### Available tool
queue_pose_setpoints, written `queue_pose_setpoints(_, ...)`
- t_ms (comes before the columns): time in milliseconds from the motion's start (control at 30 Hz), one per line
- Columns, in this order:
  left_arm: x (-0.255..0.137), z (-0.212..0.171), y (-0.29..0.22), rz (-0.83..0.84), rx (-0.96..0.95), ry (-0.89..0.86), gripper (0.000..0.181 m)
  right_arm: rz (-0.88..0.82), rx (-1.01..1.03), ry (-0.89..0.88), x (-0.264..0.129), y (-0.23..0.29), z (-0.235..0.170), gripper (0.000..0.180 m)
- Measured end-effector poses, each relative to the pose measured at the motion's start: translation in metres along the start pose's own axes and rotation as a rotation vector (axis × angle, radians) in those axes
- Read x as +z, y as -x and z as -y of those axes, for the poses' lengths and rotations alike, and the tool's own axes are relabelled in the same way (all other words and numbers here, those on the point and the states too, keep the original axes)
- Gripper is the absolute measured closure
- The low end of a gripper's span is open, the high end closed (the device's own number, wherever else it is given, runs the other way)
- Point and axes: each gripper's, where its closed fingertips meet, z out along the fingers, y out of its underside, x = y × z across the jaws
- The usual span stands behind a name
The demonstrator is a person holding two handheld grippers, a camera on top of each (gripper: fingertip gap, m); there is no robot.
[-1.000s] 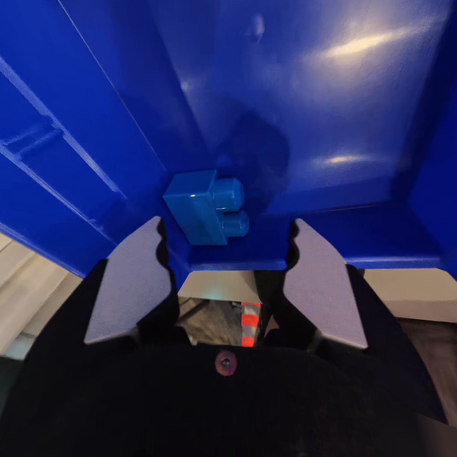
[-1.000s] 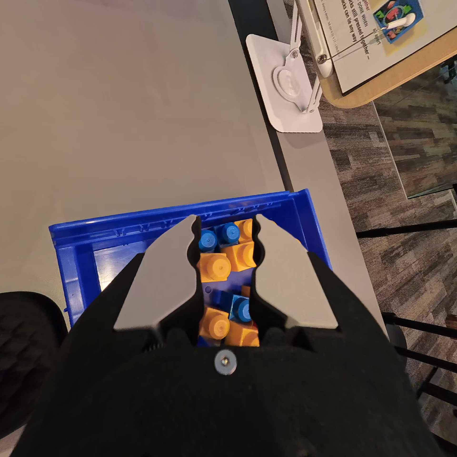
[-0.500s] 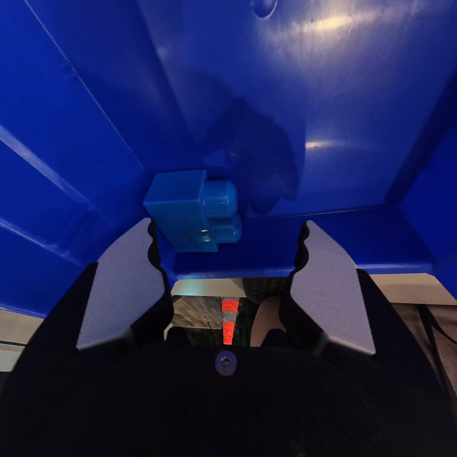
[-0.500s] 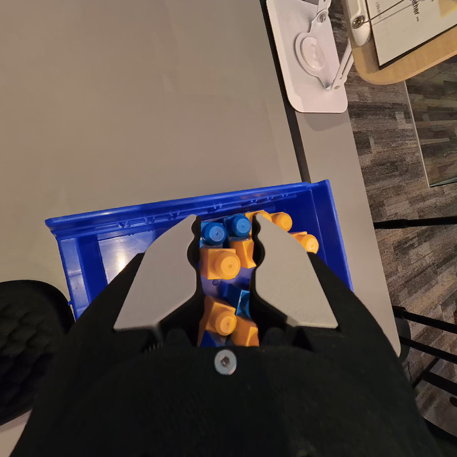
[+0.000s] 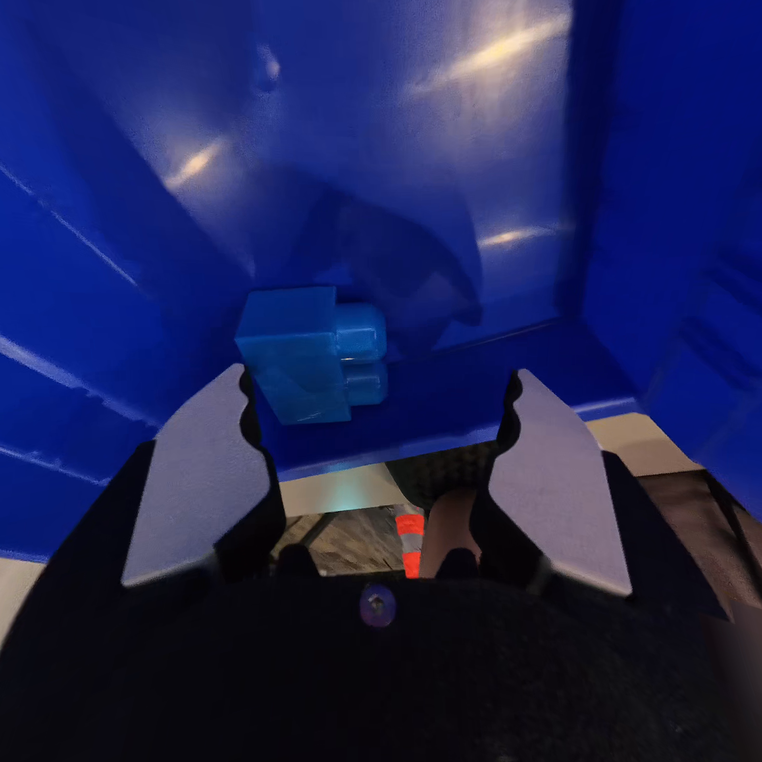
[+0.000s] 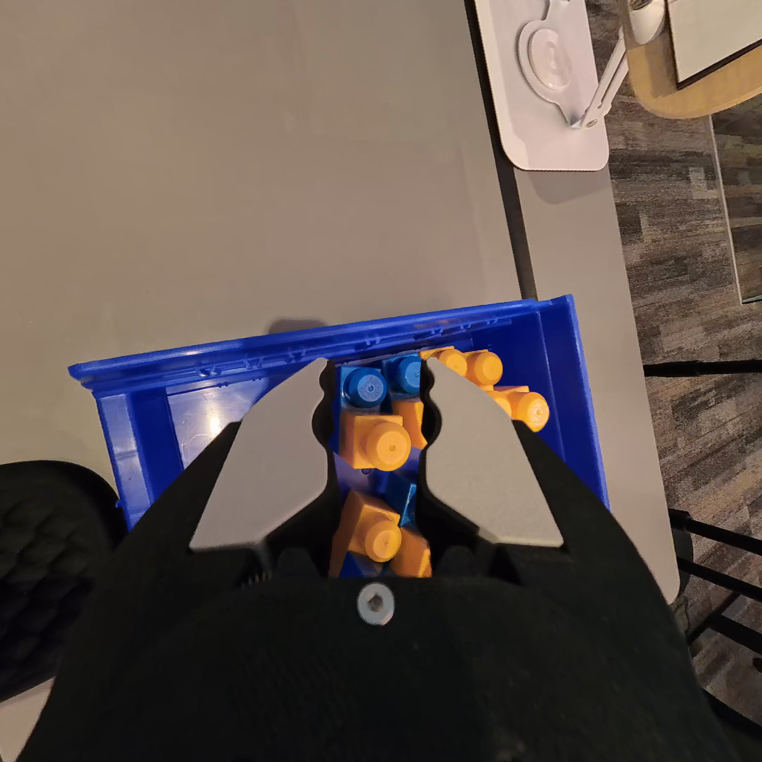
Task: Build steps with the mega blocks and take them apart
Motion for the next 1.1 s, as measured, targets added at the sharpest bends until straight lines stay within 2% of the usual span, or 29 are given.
queue_pose_setpoints(333,0.014,-0.004,0.019,-0.038,-0.044,0.053,0.076,0.007,0.004,0.014,0.002,0.000,-0.002,0.139)
queue_pose_setpoints(367,0.016,-0.001,0.019,-0.043,-0.040,0.057,0.079,0.007,0.005,0.015,0.002,0.000,-0.002,0.139)
queue_pose_setpoints(433,0.018,0.004,0.018,-0.034,-0.039,0.058,0.107,0.010,0.006,0.017,0.002,0.001,-0.003,0.139)
queue_pose_setpoints(467,0.018,0.007,0.019,-0.023,-0.036,0.053,0.112,0.012,0.007,0.018,0.003,0.001,-0.004,0.139)
queue_pose_setpoints(700,0.002,0.010,0.020,-0.005,-0.008,-0.023,0.113,0.011,0.005,0.024,0.003,0.001,-0.004,0.139)
queue_pose_setpoints(767,-0.018,0.016,0.019,-0.035,-0.008,-0.150,0.113,0.003,0.001,0.022,0.002,-0.001,-0.003,0.139)
queue_pose_setpoints(867,-0.066,0.033,0.004,-0.116,0.098,-0.450,0.113,-0.036,-0.019,0.010,0.002,-0.005,0.004,0.139)
queue_pose_setpoints(967,-0.136,0.050,-0.040,-0.335,0.230,-0.818,0.113,-0.124,-0.068,-0.012,0.001,-0.014,0.024,0.139)
queue_pose_setpoints(1033,-0.186,0.060,-0.070,-0.454,0.287,-1.068,0.113,-0.185,-0.120,-0.091,0.001,-0.014,0.059,0.139)
queue_pose_setpoints(1100,-0.221,0.065,-0.106,-0.605,0.342,-1.232,0.113,-0.223,-0.132,-0.266,0.002,-0.005,0.115,0.139)
